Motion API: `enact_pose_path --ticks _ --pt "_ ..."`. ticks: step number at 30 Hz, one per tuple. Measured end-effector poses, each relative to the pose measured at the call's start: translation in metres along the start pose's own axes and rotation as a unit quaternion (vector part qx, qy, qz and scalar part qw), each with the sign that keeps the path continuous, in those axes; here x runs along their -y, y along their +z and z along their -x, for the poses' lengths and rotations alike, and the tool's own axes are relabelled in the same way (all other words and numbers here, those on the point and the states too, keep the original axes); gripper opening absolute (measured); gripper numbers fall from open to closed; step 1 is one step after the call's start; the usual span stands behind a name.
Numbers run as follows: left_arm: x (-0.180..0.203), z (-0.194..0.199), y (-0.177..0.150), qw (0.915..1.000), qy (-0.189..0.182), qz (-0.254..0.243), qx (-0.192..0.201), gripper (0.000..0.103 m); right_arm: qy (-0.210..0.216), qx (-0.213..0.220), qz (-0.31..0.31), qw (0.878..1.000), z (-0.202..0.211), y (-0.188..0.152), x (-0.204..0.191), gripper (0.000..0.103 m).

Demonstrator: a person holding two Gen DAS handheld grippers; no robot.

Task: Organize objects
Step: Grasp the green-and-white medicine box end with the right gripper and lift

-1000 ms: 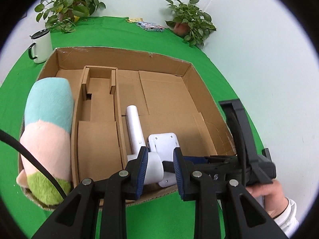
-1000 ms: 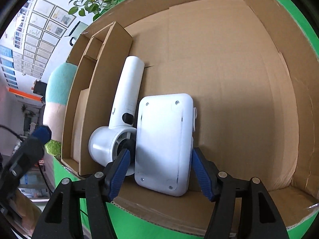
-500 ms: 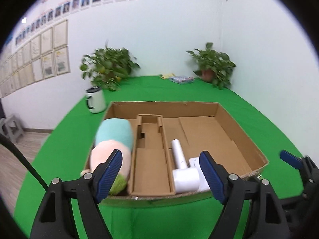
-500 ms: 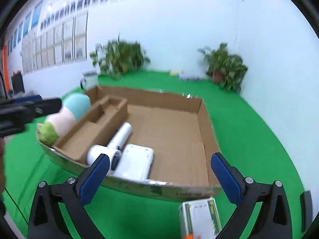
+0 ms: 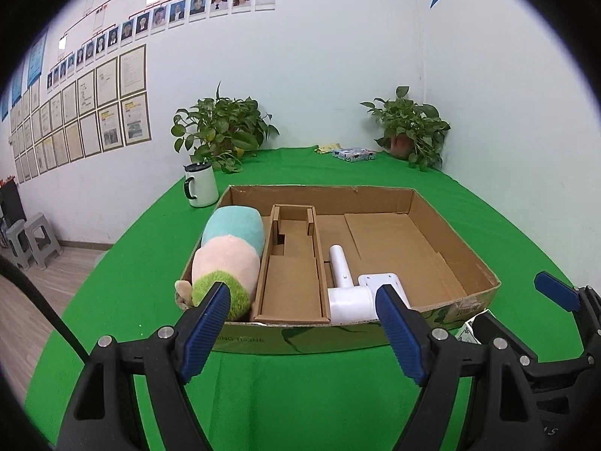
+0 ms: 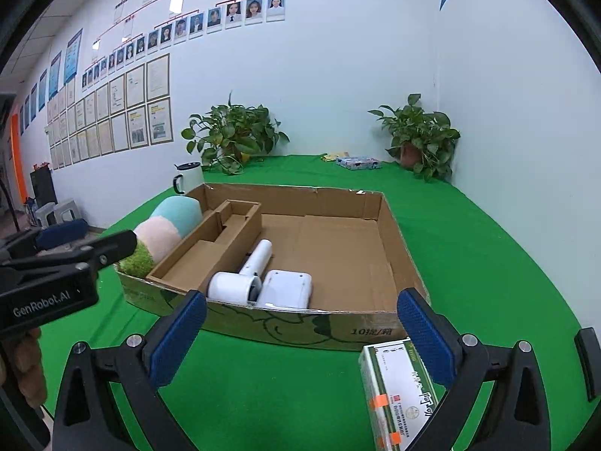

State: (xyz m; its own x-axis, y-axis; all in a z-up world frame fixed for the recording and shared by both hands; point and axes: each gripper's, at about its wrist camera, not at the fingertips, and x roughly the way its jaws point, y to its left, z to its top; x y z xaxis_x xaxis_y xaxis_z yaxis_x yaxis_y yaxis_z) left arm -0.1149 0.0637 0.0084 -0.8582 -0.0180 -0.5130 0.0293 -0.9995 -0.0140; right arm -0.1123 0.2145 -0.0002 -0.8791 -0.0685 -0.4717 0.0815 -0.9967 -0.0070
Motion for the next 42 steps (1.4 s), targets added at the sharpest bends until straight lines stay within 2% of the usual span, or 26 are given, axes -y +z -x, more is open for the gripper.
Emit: enact_pose_path --ticks 9,14,19,21,24,26,27,29,30,31,37,42 --pt "-0.002 -0.005 -0.001 1.0 0.005 0.004 -0.002 0.079 0.008 0.004 -0.002 1.0 0.001 -0.005 0.0 0.102" --pt "-0.004 -0.007 -0.005 1.0 0.0 -0.005 -0.002 0.079 -0.003 -0.015 -0.015 1.0 0.003 -0.02 0.029 0.102" --pt "-0.007 -0.013 -0.025 0.9991 -0.029 -0.01 -0.028 0.079 -0.052 -0.082 -0.009 0.995 0.002 -0.062 0.083 0.102" --pt "-0.003 -0.019 -0.036 0.9981 -0.042 -0.013 -0.044 0.079 -0.068 -0.126 -0.013 0.99 -0.004 -0.084 0.106 0.102" --pt "0.004 -0.026 -0.048 0.9963 -0.057 -0.016 -0.063 0.079 -0.052 -0.185 -0.028 0.981 -0.015 -0.109 0.126 0.101" --pt "0.008 -0.031 -0.055 0.9944 -0.07 -0.01 -0.078 0.079 -0.013 -0.191 -0.048 0.98 -0.012 -0.12 0.13 0.1" --pt "0.01 -0.032 -0.058 0.9936 -0.075 -0.008 -0.084 0.079 -0.003 -0.194 -0.048 0.98 -0.011 -0.124 0.128 0.096" --pt "0.014 -0.034 -0.062 0.9921 -0.085 -0.004 -0.093 0.079 0.011 -0.204 -0.037 0.978 -0.012 -0.129 0.118 0.08" --pt "0.015 -0.034 -0.063 0.9915 -0.089 -0.003 -0.095 0.079 0.014 -0.215 -0.031 0.976 -0.014 -0.132 0.11 0.063" --pt "0.015 -0.034 -0.064 0.9908 -0.094 -0.002 -0.097 0.079 0.021 -0.226 -0.031 0.973 -0.016 -0.133 0.102 0.051" --pt "0.011 -0.032 -0.07 0.9878 -0.109 0.0 -0.111 0.079 0.075 -0.229 -0.019 0.97 -0.006 -0.134 0.05 0.037" --pt "0.005 -0.033 -0.071 0.9869 -0.113 0.011 -0.115 0.079 0.129 -0.203 -0.031 0.97 0.017 -0.119 0.029 0.034"
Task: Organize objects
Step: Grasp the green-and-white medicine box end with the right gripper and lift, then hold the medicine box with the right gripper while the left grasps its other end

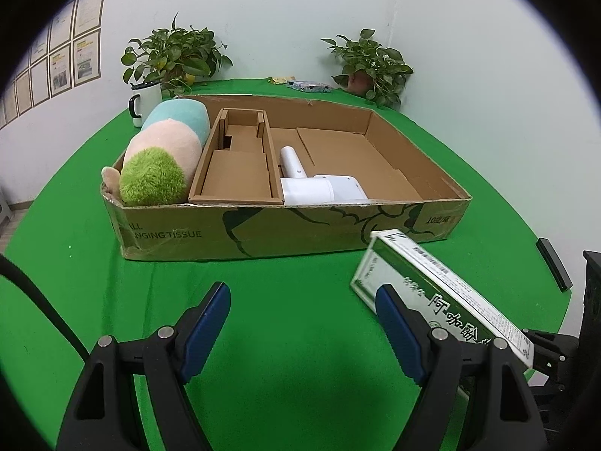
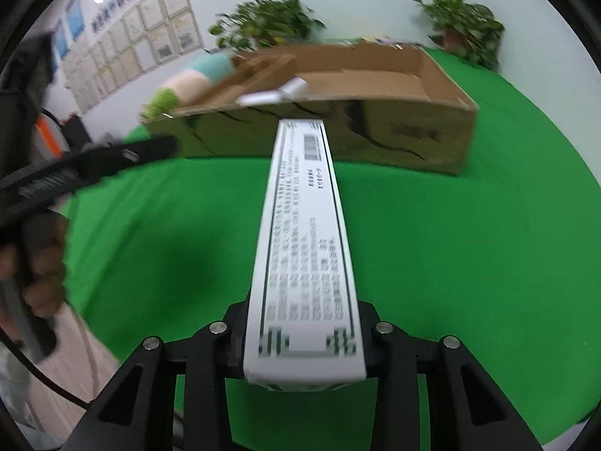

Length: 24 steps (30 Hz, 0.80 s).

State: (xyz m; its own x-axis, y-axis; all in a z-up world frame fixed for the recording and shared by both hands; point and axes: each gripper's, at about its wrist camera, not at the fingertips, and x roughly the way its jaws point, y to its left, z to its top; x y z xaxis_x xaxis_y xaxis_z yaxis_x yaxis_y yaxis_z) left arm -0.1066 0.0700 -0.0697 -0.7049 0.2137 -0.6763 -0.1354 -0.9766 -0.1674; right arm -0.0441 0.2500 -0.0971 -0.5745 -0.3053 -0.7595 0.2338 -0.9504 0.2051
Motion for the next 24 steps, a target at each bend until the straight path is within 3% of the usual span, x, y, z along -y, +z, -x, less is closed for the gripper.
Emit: enact_pose_path --ticks 2,6,8,9,10,12,15,18,21,23,24 --pt "-0.001 -0.001 0.0 1.0 -0.003 0.006 -0.002 0.079 0.054 -0.01 -0.039 0.998 0.002 0.001 0.006 0.034" --pt "-0.001 -0.001 0.0 0.9999 -0.012 0.01 -0.005 0.079 0.092 -0.02 -0.096 0.991 0.002 0.002 0.023 0.037" --pt "0.0 -0.003 0.0 0.9998 -0.017 0.01 -0.008 0.079 0.057 -0.015 -0.121 0.991 0.008 -0.003 0.039 0.052" --pt "0.001 -0.004 0.0 0.9997 -0.019 0.011 -0.01 0.079 0.04 -0.007 -0.127 0.991 0.013 -0.005 0.045 0.076" --pt "0.001 -0.006 0.0 0.9996 -0.022 0.012 -0.012 0.079 0.019 0.01 -0.13 0.991 0.022 -0.007 0.053 0.089" --pt "0.003 -0.01 0.0 0.9993 -0.029 0.016 -0.018 0.079 -0.009 0.035 -0.107 0.994 0.039 -0.008 0.058 0.091" --pt "0.008 -0.017 0.0 0.9986 -0.041 0.021 -0.026 0.079 -0.038 0.048 -0.039 0.997 0.051 -0.011 0.049 0.102" --pt "0.014 -0.025 0.001 0.9975 -0.055 0.026 -0.036 0.079 -0.048 0.031 0.01 0.998 0.047 -0.015 0.036 0.102" --pt "0.017 -0.028 0.0 0.9963 -0.068 0.033 -0.042 0.079 -0.062 0.02 0.006 0.998 0.033 -0.015 0.033 0.102" --pt "0.016 -0.029 -0.001 0.995 -0.078 0.04 -0.048 0.079 -0.046 -0.009 0.003 0.999 0.017 -0.011 0.031 0.087" --pt "0.015 -0.03 -0.002 0.9944 -0.083 0.042 -0.051 0.079 -0.045 -0.019 0.009 0.999 0.006 -0.003 0.028 0.07"
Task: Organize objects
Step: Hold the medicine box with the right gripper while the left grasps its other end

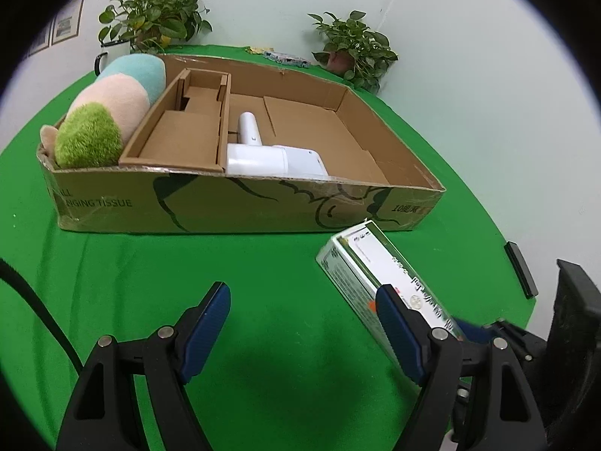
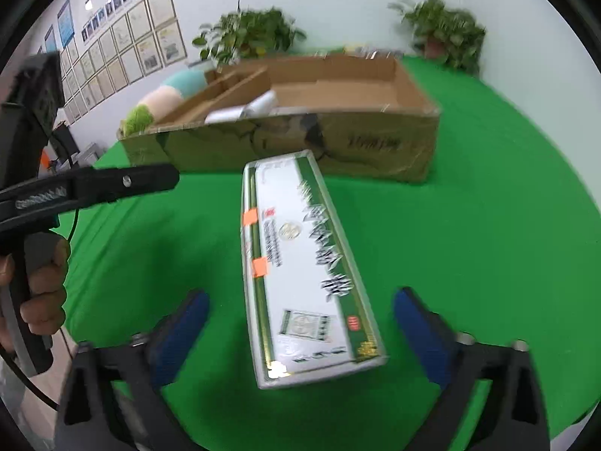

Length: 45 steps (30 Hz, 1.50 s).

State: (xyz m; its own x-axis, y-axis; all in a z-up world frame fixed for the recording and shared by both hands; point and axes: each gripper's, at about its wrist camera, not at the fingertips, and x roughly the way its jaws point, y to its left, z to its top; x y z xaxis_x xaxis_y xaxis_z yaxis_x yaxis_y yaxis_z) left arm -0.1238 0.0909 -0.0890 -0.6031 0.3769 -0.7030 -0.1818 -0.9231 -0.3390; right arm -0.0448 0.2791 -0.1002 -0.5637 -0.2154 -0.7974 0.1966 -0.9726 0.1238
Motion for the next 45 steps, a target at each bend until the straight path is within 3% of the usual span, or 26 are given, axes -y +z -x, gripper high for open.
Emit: enact_pose_path --ticks 1,4,11,14,16,20,21,24,25,33,45 --pt "-0.001 0.0 -0.001 1.0 -0.003 0.0 -0.002 0.079 0.001 -0.005 0.011 1.0 -0.004 -0.001 -0.006 0.064" --pt "-0.006 -0.005 -0.005 0.9997 -0.016 0.01 -0.016 0.079 0.02 -0.01 0.043 0.999 -0.009 -0.004 -0.031 0.07" --pt "-0.012 -0.023 -0.009 0.9942 -0.078 0.051 -0.053 0.079 -0.024 -0.022 0.041 0.999 -0.024 -0.005 -0.049 0.074" --pt "-0.013 -0.03 -0.01 0.9912 -0.095 0.066 -0.063 0.079 -0.027 -0.027 0.046 0.998 -0.027 -0.005 -0.056 0.065" --pt "-0.015 -0.032 -0.012 0.9893 -0.103 0.076 -0.07 0.078 -0.007 -0.03 0.034 0.999 -0.024 -0.006 -0.055 0.063" --pt "-0.019 -0.034 -0.017 0.9871 -0.111 0.088 -0.075 0.077 0.099 -0.04 -0.042 0.993 -0.02 -0.006 -0.04 0.062" --pt "-0.02 -0.034 -0.018 0.9861 -0.115 0.093 -0.077 0.073 0.133 -0.045 -0.069 0.988 -0.021 -0.006 -0.034 0.062" --pt "-0.02 -0.034 -0.016 0.9847 -0.121 0.097 -0.079 0.058 0.164 -0.048 -0.088 0.981 -0.022 -0.006 -0.03 0.061" --pt "-0.019 -0.033 -0.015 0.985 -0.121 0.095 -0.078 0.054 0.162 -0.045 -0.083 0.982 -0.021 -0.007 -0.032 0.061" --pt "-0.011 -0.008 -0.008 0.9863 -0.136 0.082 -0.045 0.046 0.105 -0.011 -0.015 0.994 -0.002 -0.007 -0.054 0.06" --pt "0.027 0.039 0.029 0.9901 -0.139 0.009 0.012 0.043 0.066 0.057 0.013 0.996 0.03 0.015 -0.061 0.06"
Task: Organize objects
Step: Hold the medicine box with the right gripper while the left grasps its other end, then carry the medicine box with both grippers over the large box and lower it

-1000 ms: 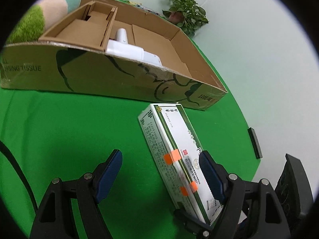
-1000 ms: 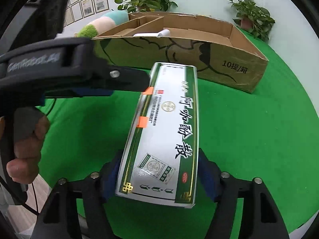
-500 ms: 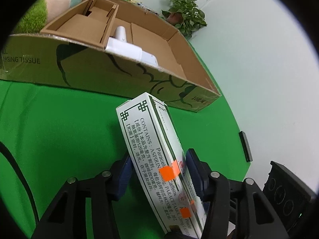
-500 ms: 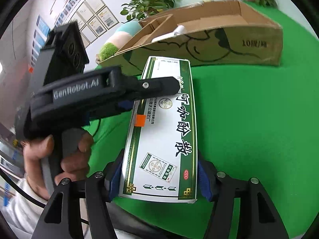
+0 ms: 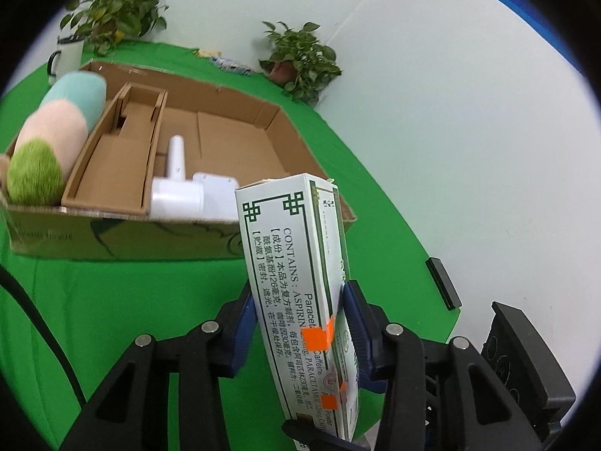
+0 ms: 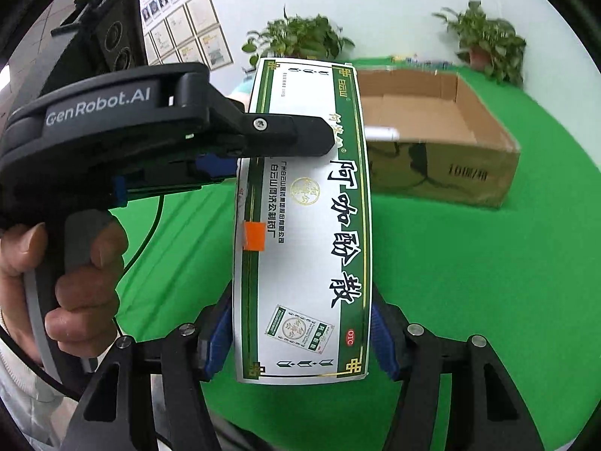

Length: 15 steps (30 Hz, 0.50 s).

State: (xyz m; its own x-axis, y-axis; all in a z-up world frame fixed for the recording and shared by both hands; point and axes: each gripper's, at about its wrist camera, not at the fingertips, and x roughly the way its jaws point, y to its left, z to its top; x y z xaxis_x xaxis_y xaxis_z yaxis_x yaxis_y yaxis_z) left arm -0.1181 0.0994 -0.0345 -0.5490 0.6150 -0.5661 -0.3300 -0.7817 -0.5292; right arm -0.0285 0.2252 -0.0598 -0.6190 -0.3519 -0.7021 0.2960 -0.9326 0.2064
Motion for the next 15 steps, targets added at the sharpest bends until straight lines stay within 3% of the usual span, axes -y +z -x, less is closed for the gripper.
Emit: enact_pose_path --ticks 12,15 --pt "0.035 0.001 0.037 0.9985 -0.011 -0.054 0.0 0.043 -0.03 0.048 -0.017 0.998 0.02 0.031 0.003 0.06" --pt "0.043 0.003 0.051 0.9979 -0.014 -0.063 0.006 0.042 -0.035 0.059 -0.016 0.998 0.019 0.054 0.01 0.06"
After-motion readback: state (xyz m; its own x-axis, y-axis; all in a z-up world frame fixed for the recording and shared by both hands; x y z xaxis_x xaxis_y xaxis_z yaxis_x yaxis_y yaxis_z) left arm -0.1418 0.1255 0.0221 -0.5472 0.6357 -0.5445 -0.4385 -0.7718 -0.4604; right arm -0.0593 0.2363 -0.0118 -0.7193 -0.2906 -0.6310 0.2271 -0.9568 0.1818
